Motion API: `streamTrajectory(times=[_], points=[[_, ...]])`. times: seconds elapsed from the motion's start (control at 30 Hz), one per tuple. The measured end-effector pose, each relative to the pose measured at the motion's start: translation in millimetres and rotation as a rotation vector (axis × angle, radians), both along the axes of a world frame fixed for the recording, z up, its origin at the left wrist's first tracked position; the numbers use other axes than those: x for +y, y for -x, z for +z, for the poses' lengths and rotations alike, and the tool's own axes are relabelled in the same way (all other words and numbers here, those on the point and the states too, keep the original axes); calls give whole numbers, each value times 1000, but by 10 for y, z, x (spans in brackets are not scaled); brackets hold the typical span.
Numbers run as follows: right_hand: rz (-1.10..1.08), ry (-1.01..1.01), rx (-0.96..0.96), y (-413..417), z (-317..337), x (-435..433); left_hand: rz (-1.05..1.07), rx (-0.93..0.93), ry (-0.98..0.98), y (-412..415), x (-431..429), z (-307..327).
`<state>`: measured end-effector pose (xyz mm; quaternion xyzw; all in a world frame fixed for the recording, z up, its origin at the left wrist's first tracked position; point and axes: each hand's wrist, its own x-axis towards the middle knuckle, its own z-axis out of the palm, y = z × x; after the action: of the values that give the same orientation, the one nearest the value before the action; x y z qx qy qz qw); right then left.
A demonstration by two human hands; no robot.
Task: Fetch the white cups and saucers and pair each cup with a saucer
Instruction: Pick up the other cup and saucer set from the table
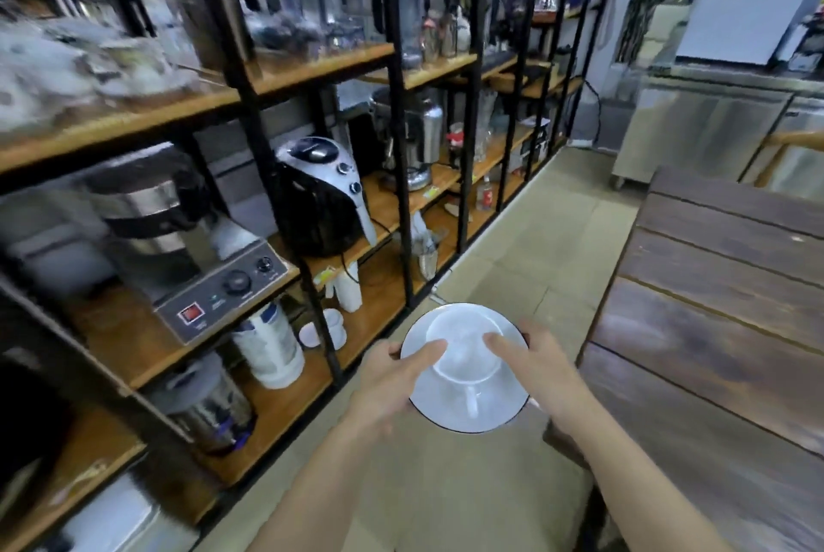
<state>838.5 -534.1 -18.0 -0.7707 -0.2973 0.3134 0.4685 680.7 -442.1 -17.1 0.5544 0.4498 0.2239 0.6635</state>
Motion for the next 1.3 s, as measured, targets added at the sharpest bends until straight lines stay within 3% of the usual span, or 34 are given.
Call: streamTrajectory(times=[0.33, 0.6, 0.93, 1.2, 1.3], points=[[458, -84, -8, 2292, 275, 1495, 537, 40, -100, 2540, 572, 397], [779, -54, 41, 3965, 360, 2381, 914, 61, -105, 4030, 824, 590], [817, -161, 45, 5096, 422, 3995, 1039, 64, -121, 5010, 2345, 584], [781, -76, 32, 5545, 367, 5061, 1181, 130, -125, 5346, 3483, 349], [751, -60, 25, 5615, 292, 5297, 1144, 147, -152, 5404, 3796, 275]])
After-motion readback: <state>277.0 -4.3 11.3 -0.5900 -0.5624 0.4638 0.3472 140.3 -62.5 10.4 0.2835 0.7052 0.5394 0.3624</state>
